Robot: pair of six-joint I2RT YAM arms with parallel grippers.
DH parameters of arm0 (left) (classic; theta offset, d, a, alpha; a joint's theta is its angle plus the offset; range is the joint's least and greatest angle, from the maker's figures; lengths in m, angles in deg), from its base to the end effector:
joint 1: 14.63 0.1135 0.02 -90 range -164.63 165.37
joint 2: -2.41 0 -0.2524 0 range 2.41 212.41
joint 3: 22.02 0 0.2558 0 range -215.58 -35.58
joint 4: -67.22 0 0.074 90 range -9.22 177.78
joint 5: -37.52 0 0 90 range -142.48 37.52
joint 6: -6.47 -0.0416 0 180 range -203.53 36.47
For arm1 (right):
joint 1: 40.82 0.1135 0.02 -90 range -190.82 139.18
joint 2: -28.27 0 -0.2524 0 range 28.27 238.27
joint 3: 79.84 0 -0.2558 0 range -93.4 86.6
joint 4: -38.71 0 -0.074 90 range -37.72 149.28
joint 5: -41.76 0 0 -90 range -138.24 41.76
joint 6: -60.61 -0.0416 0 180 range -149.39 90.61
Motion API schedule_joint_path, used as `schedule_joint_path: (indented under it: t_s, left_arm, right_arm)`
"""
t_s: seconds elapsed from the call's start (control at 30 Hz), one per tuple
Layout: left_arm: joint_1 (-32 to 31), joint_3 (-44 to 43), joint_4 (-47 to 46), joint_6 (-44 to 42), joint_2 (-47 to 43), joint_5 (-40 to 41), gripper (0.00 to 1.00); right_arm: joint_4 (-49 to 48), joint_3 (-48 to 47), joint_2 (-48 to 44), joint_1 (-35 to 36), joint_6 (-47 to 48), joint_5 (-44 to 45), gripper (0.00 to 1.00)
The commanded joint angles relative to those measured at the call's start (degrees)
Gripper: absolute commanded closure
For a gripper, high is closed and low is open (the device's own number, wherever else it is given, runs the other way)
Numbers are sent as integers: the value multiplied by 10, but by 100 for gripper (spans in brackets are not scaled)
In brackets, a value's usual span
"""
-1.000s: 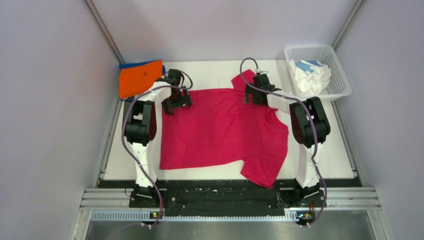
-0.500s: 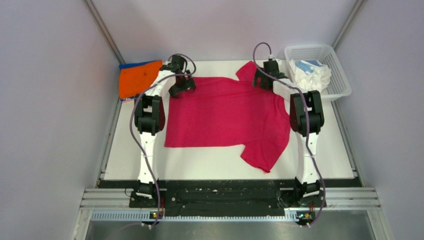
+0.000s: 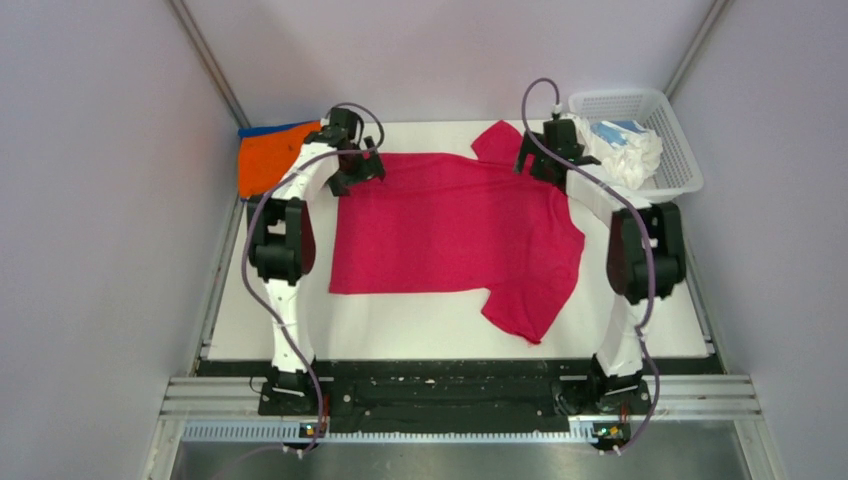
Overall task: Fold and stack the t-shirts
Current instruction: Flatten out the tshirt, then grab the side of the flattened tshirt closest away from the robot with both arms
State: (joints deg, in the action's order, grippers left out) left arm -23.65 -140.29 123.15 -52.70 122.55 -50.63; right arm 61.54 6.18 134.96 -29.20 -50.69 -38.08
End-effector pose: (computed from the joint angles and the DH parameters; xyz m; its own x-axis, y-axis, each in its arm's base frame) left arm 0.4585 -0.0714 0.2256 -0.7892 -0.3934 -0.4716 -0.3083 0.9179 -0.2496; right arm 0.4281 0.0805 0.2322 -0.5514 0.2516 -0.7954 0.1531 0.9678 0.2001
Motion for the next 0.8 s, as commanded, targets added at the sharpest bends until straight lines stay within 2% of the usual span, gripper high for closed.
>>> schedule_joint_path:
  t_s: [0.0,0.1,0.2,0.3,0.4,0.57,0.77]
  left_arm:
    - [-3,162,-33,29,-203,49,1]
    - [-3,282,-13,60,-298,99,1]
    - [-2,388,21,109,-385,136,1]
    - [-2,484,23,164,-448,155,1]
    - [-2,550,11,205,-486,146,3]
    - [-2,602,-40,237,-482,135,9]
    - [-2,607,-62,270,-424,150,28]
  right_arm:
    - [-165,137,-142,-2,-74,-25,1]
    - [-186,198,-185,-15,-110,-66,1]
    - [-146,232,-231,-13,-89,-79,1]
    - [-115,271,-274,-10,-81,-51,1]
    - [-123,306,-309,-2,-84,-16,1]
    - [-105,294,-309,30,-63,28,1]
    - [-51,275,-300,50,-48,44,1]
